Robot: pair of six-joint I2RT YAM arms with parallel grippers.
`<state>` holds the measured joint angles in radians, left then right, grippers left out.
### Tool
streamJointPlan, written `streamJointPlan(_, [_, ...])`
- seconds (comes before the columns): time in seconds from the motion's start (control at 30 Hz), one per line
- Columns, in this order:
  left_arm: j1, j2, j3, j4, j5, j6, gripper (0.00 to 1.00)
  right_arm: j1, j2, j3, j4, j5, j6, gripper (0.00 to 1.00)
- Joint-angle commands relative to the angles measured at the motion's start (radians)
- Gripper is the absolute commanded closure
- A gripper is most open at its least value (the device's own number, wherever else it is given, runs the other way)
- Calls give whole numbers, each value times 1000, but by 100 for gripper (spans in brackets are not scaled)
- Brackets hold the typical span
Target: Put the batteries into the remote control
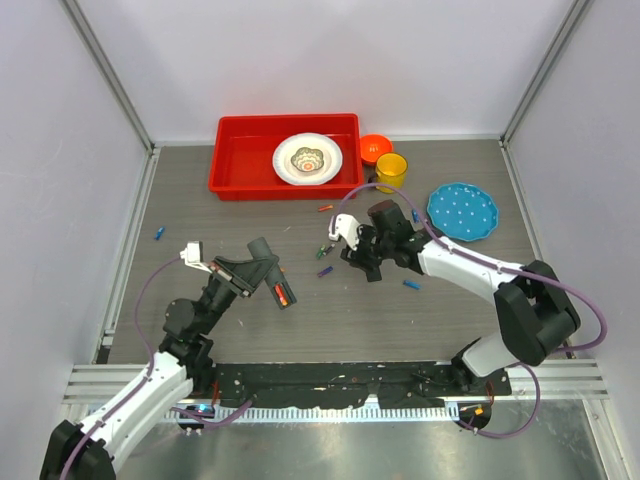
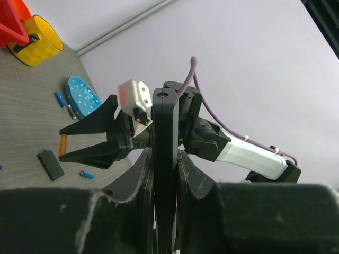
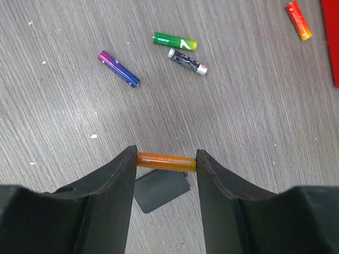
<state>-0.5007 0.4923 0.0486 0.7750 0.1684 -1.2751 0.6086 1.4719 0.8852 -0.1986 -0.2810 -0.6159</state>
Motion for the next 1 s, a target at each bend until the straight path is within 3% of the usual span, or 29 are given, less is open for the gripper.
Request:
streamJointPlan(0.0, [5,-21,-72,47,8,6,100,5,44,38,-13,-64,-113,94])
streamJointPlan(0.4, [7,-75,-75,-6,10,17,100,20,91,-64,103,-95,-67,94])
streamJointPlan(0.97, [5,-138,-81,-62,-9,17,100,20,149,-37,71,-61,-56,93])
